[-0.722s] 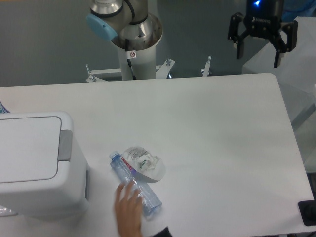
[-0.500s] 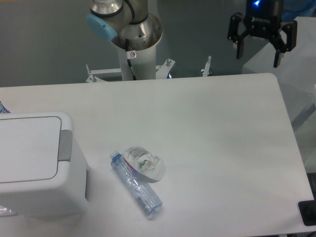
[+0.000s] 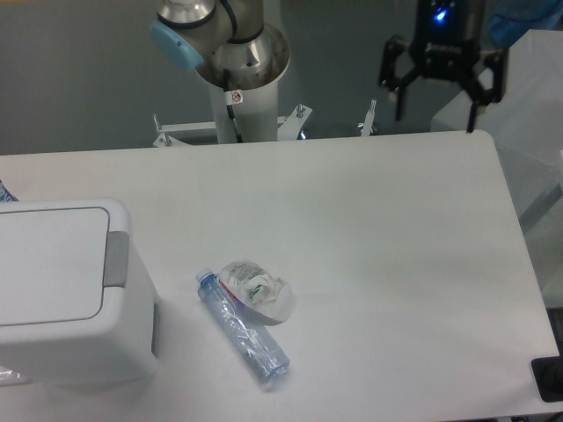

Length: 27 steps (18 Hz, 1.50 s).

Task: Open the trash can
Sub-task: 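Move the open gripper from its raised start pose toward the trash bin, then lower the gripper onto the lid edge of the white trash bin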

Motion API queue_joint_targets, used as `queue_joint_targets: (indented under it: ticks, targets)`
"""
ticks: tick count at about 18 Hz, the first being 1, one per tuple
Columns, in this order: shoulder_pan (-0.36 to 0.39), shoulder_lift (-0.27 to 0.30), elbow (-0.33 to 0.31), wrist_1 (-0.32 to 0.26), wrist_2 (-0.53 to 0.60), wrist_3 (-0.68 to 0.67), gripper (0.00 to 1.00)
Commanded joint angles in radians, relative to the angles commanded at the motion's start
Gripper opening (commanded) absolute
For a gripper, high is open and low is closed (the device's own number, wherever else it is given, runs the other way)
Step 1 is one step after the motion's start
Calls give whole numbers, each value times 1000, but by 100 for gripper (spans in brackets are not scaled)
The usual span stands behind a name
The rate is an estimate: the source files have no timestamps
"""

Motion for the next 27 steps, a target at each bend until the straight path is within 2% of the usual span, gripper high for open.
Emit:
queue_joint_targets:
  ticks: [4,12,14,16,19,27]
  targets:
    - [-106,-8,0,55,-2,-221,100]
    - [-284,-31,-5,63,-5,-569,100]
    - [-324,-43,-2,97,-32,-663,100]
    - [-353,-63,-2,164,-52,-758,100]
    - [-414,-95,-3,190,-48,-795,100]
    - [-462,-123,-5,192,-49,-823,100]
